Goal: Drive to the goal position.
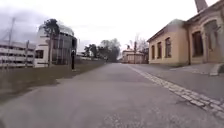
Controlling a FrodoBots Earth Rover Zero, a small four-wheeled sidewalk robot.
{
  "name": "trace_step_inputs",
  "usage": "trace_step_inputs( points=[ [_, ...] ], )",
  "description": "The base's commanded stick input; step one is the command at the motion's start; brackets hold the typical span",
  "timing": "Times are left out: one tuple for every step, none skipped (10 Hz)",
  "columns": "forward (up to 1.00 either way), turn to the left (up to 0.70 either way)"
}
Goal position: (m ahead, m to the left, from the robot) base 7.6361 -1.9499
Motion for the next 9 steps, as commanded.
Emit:
trace_step_inputs(
  points=[
    [1.0, 0.0],
    [1.0, 0.0],
    [1.0, 0.0],
    [1.0, 0.0],
    [1.0, 0.0],
    [1.0, 0.0],
    [1.0, 0.0],
    [1.0, 0.0],
    [1.0, 0.0]
  ],
)
